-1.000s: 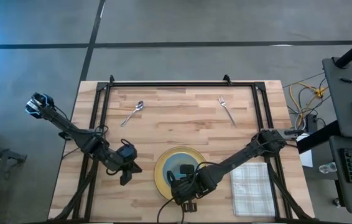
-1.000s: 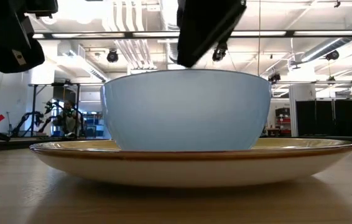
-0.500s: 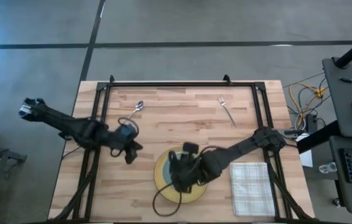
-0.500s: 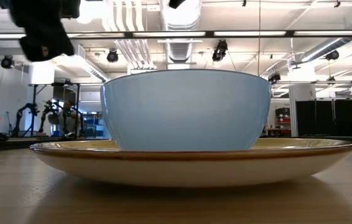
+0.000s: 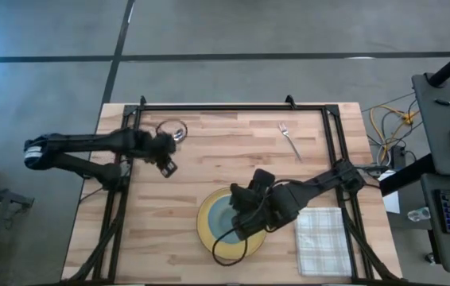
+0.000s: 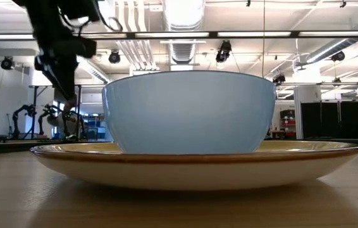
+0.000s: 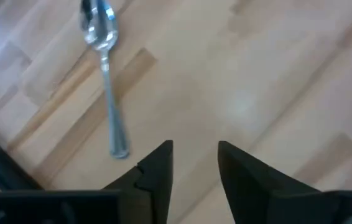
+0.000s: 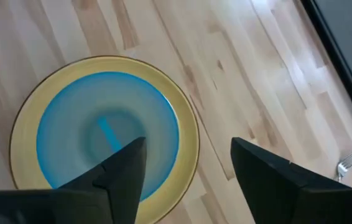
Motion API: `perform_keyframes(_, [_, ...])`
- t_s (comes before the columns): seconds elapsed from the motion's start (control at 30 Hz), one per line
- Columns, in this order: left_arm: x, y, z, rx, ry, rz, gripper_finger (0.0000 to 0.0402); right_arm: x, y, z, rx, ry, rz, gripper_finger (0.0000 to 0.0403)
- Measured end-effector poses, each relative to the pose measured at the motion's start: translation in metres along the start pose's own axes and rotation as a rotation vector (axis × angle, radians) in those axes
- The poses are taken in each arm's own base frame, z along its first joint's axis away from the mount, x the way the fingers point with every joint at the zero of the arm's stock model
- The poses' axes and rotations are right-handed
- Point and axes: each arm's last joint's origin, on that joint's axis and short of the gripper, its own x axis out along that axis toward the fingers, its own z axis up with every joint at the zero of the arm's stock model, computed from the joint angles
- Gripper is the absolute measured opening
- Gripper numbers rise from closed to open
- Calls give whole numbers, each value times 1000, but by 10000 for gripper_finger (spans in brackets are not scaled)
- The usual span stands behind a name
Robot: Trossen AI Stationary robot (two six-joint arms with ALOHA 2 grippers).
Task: Set table place
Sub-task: Put the silver spoon into the blue bowl
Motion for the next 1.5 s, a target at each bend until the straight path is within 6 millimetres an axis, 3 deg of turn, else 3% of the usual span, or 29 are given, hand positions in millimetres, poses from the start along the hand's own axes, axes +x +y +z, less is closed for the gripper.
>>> perform_keyframes(0.3, [53,69,37,-151,202,-8,116,-5,-44,20,91,-10,-3,233])
perform_keyframes(0.43, [68,84,45,-155,208,-15,116,-13,-63,22,138,-39,-35,233])
perform_keyframes(0.63, [91,87,56,-98,206,-20,116,-10,-86,11,204,-12,-95,233])
perform_keyframes(0.93, [130,86,59,-72,304,-3,116,8,-100,-22,298,83,-172,233])
perform_keyframes(1.27, [138,88,58,-19,319,17,110,23,-100,-40,394,64,-157,233])
perform_keyframes(1.5, [139,89,60,12,294,23,39,34,-95,-43,400,61,-150,233])
